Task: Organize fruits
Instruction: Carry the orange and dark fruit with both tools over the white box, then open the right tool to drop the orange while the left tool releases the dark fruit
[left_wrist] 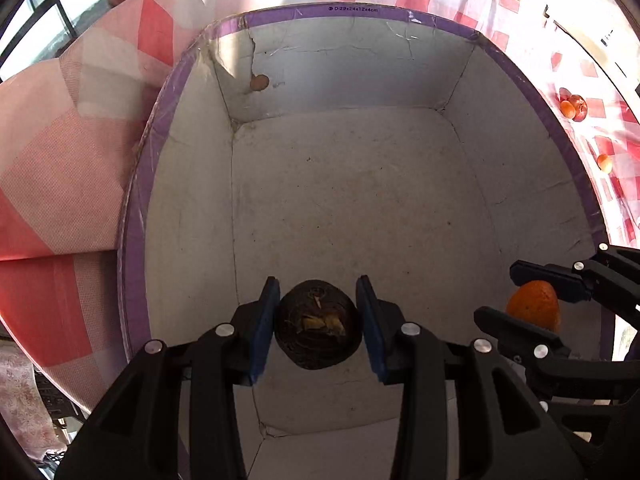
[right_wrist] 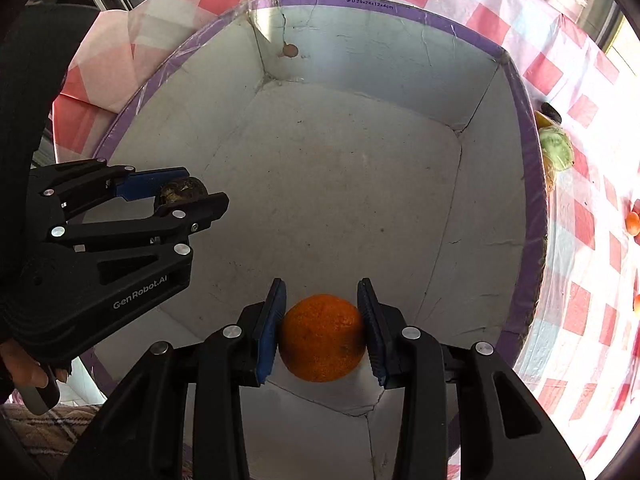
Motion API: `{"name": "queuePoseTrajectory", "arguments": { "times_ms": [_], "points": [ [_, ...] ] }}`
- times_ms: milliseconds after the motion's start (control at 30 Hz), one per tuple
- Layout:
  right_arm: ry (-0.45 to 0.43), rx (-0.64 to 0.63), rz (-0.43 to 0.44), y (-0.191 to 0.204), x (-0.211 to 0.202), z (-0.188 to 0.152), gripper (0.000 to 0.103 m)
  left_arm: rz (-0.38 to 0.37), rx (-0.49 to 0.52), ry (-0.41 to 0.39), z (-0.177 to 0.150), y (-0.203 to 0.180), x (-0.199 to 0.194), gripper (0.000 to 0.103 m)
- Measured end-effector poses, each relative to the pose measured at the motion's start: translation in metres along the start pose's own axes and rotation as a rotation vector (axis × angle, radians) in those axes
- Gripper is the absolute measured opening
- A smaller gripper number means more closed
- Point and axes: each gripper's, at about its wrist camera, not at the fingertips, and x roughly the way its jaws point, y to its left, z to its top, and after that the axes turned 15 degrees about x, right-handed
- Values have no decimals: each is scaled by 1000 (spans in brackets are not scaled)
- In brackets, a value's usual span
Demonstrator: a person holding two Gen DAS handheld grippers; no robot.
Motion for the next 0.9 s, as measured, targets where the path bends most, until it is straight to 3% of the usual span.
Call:
{"name": "queuePoseTrajectory", "arguments": {
  "times_ms": [200,433,567,767,900],
  "points": [
    [24,-6,-5,4,16,-4,38,-4,7,6,-2,0,5,42],
    [29,12,11,6,21,0,40,-24,39,7,-2,-3,8,55],
    [22,-2,25,9,19,0,54,-45,32,0,-2,-1,7,58],
    [-11,-29,22,13,13,-5,61,-99,24,-66,-5,1,1,62],
    [-64,-53,59,20,0,-19,64,-89,51,-80,-5,-6,-4,69]
  ]
}}
